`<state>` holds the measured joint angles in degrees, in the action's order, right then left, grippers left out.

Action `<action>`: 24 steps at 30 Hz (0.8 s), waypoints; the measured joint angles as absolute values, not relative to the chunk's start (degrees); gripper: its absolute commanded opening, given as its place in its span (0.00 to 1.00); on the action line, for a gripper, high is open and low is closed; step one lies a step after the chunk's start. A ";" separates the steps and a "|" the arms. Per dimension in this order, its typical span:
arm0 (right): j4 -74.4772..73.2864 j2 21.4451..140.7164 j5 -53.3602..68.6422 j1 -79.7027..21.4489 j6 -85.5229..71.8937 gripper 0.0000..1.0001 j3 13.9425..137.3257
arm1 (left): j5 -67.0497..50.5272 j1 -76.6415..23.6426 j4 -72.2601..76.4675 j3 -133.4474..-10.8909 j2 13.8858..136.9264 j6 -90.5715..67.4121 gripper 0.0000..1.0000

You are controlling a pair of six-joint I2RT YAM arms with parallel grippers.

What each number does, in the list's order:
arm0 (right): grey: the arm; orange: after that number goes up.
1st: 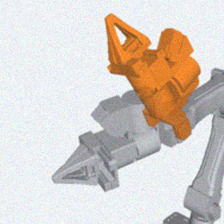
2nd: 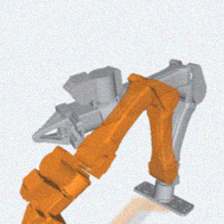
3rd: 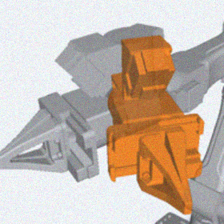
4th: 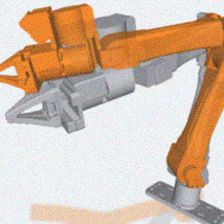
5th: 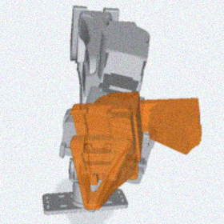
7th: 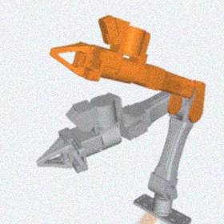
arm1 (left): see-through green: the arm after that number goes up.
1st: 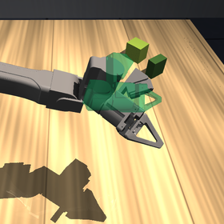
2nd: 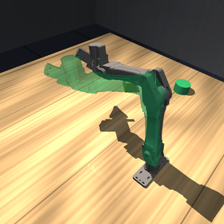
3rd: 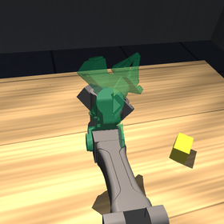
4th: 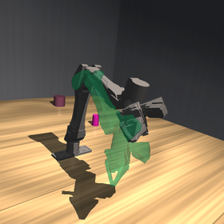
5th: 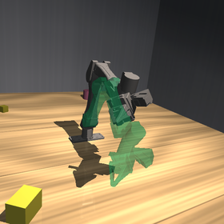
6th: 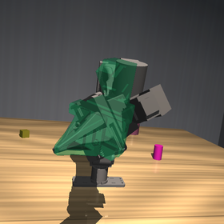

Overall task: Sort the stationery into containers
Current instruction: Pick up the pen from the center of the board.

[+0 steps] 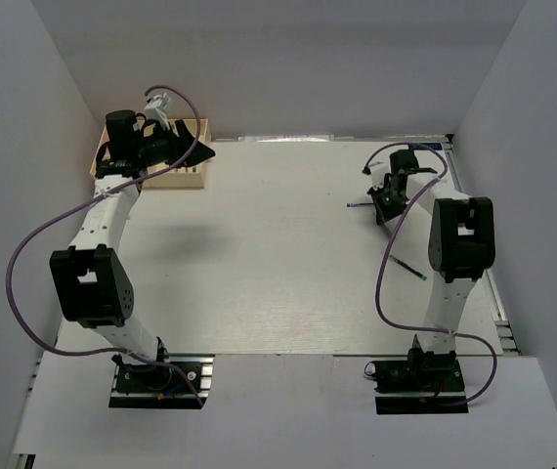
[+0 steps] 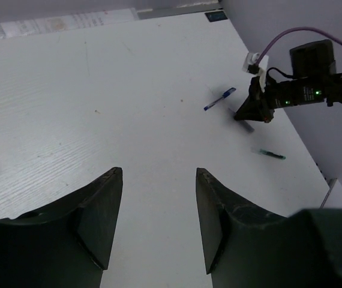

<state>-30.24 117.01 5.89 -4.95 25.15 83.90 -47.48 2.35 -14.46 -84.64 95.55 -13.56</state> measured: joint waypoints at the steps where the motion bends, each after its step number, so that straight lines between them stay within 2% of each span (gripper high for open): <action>1: -30.70 116.31 7.11 -4.95 25.10 0.00 83.02 | -48.07 2.35 -13.26 -83.99 94.74 -14.11 0.61; 5: -35.18 109.75 14.85 -5.30 22.65 0.00 78.08 | -49.56 2.00 -6.92 -77.36 89.60 -16.78 0.59; 8: -35.88 104.07 22.48 -6.55 17.08 0.00 78.19 | -50.94 1.10 3.70 -66.08 83.72 -23.79 0.59; 13: -25.45 97.32 35.09 -9.32 -2.52 0.00 78.76 | -52.36 -2.90 18.24 -53.82 81.58 -36.07 0.59; 17: -13.06 96.20 41.63 -11.22 -21.26 0.00 78.78 | -50.98 -8.27 24.18 -52.34 82.28 -41.17 0.60; 24: 1.34 96.40 47.59 -15.11 -41.71 0.00 77.62 | -49.45 -17.32 30.92 -56.42 89.73 -45.89 0.63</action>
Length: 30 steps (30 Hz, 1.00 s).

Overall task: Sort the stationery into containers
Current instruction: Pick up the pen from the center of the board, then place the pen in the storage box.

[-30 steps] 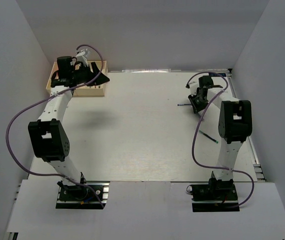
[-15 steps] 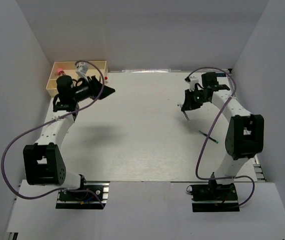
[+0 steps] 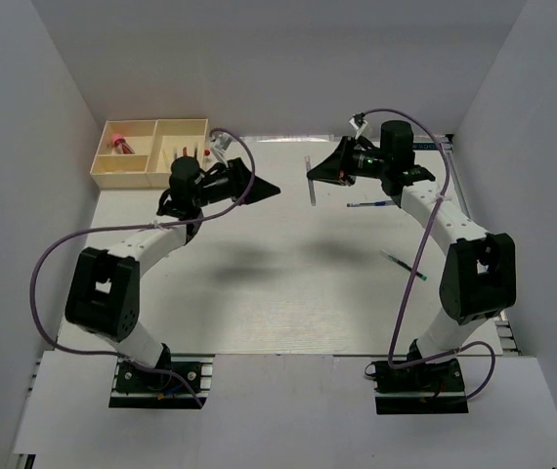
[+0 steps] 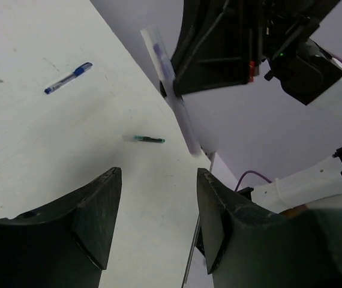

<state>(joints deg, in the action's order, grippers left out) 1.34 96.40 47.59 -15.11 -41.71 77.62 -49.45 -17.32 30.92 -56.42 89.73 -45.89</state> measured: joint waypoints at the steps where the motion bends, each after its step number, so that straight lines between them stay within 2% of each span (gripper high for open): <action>1: 3.03 96.40 48.31 -15.59 -43.57 0.00 77.06 | -49.10 -18.37 31.59 -57.39 91.55 -46.61 0.65; 6: 9.43 96.49 50.65 -16.40 -51.09 0.00 74.50 | -47.64 -22.37 32.25 -60.90 97.97 -48.62 0.66; 12: 15.33 96.49 50.74 -16.40 -57.47 0.00 71.92 | -46.87 -24.62 33.80 -61.56 98.80 -49.78 0.66; 30: 17.34 97.21 48.95 -16.40 -61.19 0.00 71.77 | -44.31 -26.89 51.66 -55.37 98.59 -63.29 0.64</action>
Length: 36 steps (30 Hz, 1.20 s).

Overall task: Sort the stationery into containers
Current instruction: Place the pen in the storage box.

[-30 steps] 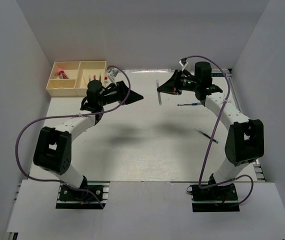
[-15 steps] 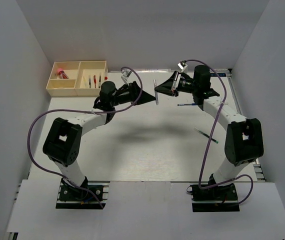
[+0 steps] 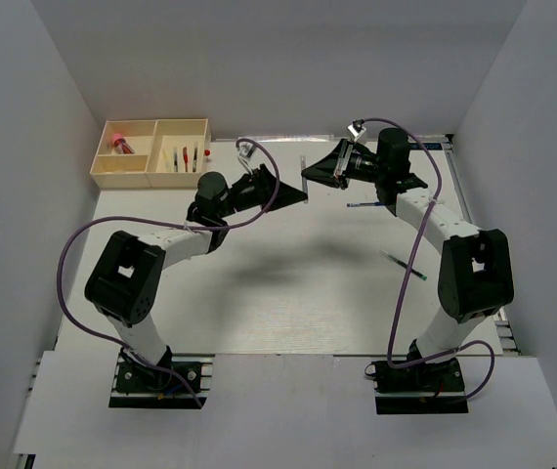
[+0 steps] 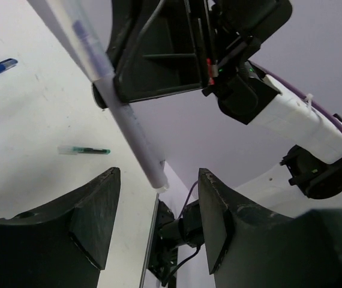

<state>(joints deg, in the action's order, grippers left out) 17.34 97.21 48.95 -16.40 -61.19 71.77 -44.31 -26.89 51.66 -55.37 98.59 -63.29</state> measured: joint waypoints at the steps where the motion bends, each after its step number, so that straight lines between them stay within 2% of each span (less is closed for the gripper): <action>1: 17.34 97.23 48.84 -16.43 -61.39 0.00 71.77 | -44.10 -27.11 52.14 -55.37 98.59 -63.75 0.63; 6: 17.19 97.25 48.10 -16.40 -61.98 0.00 71.77 | -43.16 -27.90 53.19 -55.37 99.00 -65.54 0.57; 9: 16.80 97.25 47.81 -16.40 -62.37 0.00 71.77 | -42.46 -27.97 53.17 -55.37 99.29 -66.11 0.49; 13: 16.32 97.25 47.24 -16.40 -62.70 0.00 71.77 | -41.45 -28.25 52.95 -55.37 99.48 -67.02 0.31; 14: 16.25 97.25 47.22 -16.40 -62.78 0.00 71.77 | -41.17 -28.32 52.56 -55.37 99.53 -67.09 0.23; 17: 16.45 97.25 46.81 -16.36 -62.30 0.00 71.77 | -40.64 -28.29 51.09 -55.27 99.57 -67.77 0.09; 21: 16.45 97.25 46.61 -16.25 -61.89 0.01 71.77 | -40.01 -28.32 50.61 -55.22 99.59 -68.23 0.00; 22: 16.43 97.25 46.63 -16.23 -61.73 0.15 71.77 | -40.01 -28.32 50.54 -55.22 99.59 -68.20 0.00; 23: 16.38 97.25 46.61 -16.16 -61.49 0.57 71.77 | -40.01 -28.29 50.26 -55.22 99.59 -68.14 0.00; 25: 15.86 97.23 46.61 -15.97 -61.34 0.89 71.77 | -40.03 -27.77 49.19 -55.22 99.55 -67.53 0.00; 29: 13.61 97.23 46.87 -14.41 -58.46 0.89 71.77 | -40.80 -25.45 44.01 -55.22 98.21 -64.84 0.00; 33: 7.51 97.08 46.78 -10.15 -51.68 0.88 72.77 | -41.36 -19.22 32.21 -56.18 94.04 -58.17 0.00; 34: 5.10 97.08 46.57 -8.88 -49.54 0.87 73.69 | -40.91 -17.12 27.49 -57.67 93.23 -55.27 0.00; 35: 2.24 97.08 46.37 -7.46 -46.26 0.79 74.83 | -39.86 -14.94 22.28 -60.05 92.84 -51.22 0.00; 36: -1.23 97.08 46.17 -6.13 -42.39 0.75 76.60 | -38.33 -12.86 15.94 -63.77 92.82 -46.89 0.00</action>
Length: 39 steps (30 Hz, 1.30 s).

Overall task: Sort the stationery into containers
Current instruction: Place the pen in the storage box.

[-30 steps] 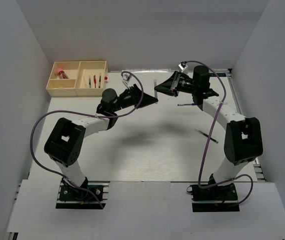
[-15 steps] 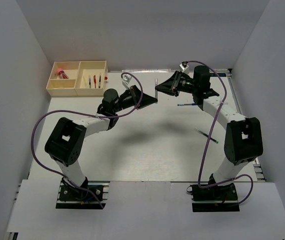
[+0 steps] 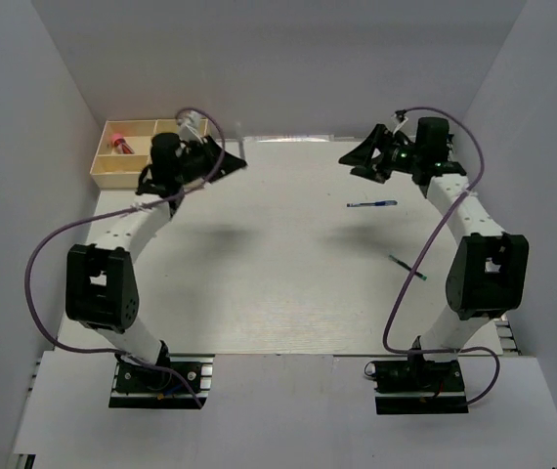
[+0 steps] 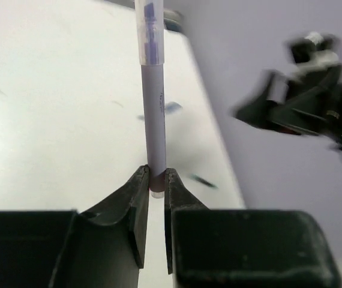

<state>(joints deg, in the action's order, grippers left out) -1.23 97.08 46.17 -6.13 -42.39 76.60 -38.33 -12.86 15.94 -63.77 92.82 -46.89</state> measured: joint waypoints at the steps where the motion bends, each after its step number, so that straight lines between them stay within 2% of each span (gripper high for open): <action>1: -5.17 97.14 45.23 -5.08 -38.35 0.72 78.91 | -36.38 -11.03 10.72 -67.33 93.12 -42.68 0.00; 2: -9.76 97.14 43.90 -4.05 -33.52 0.68 81.56 | -34.35 -9.08 5.41 -71.48 93.60 -37.12 0.00; 6: -22.94 96.60 36.75 -2.55 -15.18 0.68 90.17 | -24.67 -2.44 -17.54 -98.74 104.05 -18.15 0.00; 11: -30.87 90.94 25.41 -2.94 1.08 0.66 83.64 | -19.20 3.11 -32.77 -126.63 123.02 -6.17 0.00; 13: -33.87 89.17 21.15 -2.81 5.08 0.66 80.20 | -16.58 4.51 -35.07 -130.17 128.11 -3.29 0.00; 18: -37.65 88.33 14.37 -2.24 10.52 0.66 77.08 | -12.36 4.91 -38.50 -130.15 136.57 -0.47 0.00; 24: -39.05 86.67 10.26 -1.93 13.47 0.65 75.20 | -9.26 4.12 -38.72 -130.13 141.32 0.78 0.00; 26: -39.31 86.61 9.32 -1.93 14.22 0.65 74.89 | -7.94 3.90 -38.46 -130.13 141.60 1.32 0.11; 27: -39.27 86.61 9.06 -1.93 14.50 0.64 74.56 | -7.49 3.88 -38.28 -130.13 141.67 1.56 0.20; 29: -39.46 86.59 8.58 -1.93 15.53 0.57 73.82 | -6.37 3.86 -37.82 -130.13 141.71 2.24 0.29; 30: -39.51 86.59 8.23 -1.93 16.10 0.52 73.36 | -6.00 3.88 -37.60 -130.13 141.71 2.55 0.37; 31: -39.92 86.59 7.77 -1.93 16.73 0.43 73.14 | -5.61 3.88 -37.43 -130.13 141.71 2.79 0.45; 35: -40.84 86.63 6.17 -1.91 20.45 0.30 72.14 | -5.04 3.92 -36.62 -130.13 141.71 3.27 0.55; 37: -41.19 86.70 5.85 -1.91 22.90 0.28 71.24 | -5.32 3.95 -35.81 -130.13 141.71 3.16 0.58; 39: -41.71 86.72 5.63 -1.93 24.82 0.31 69.95 | -6.28 3.92 -34.89 -130.15 141.69 2.98 0.62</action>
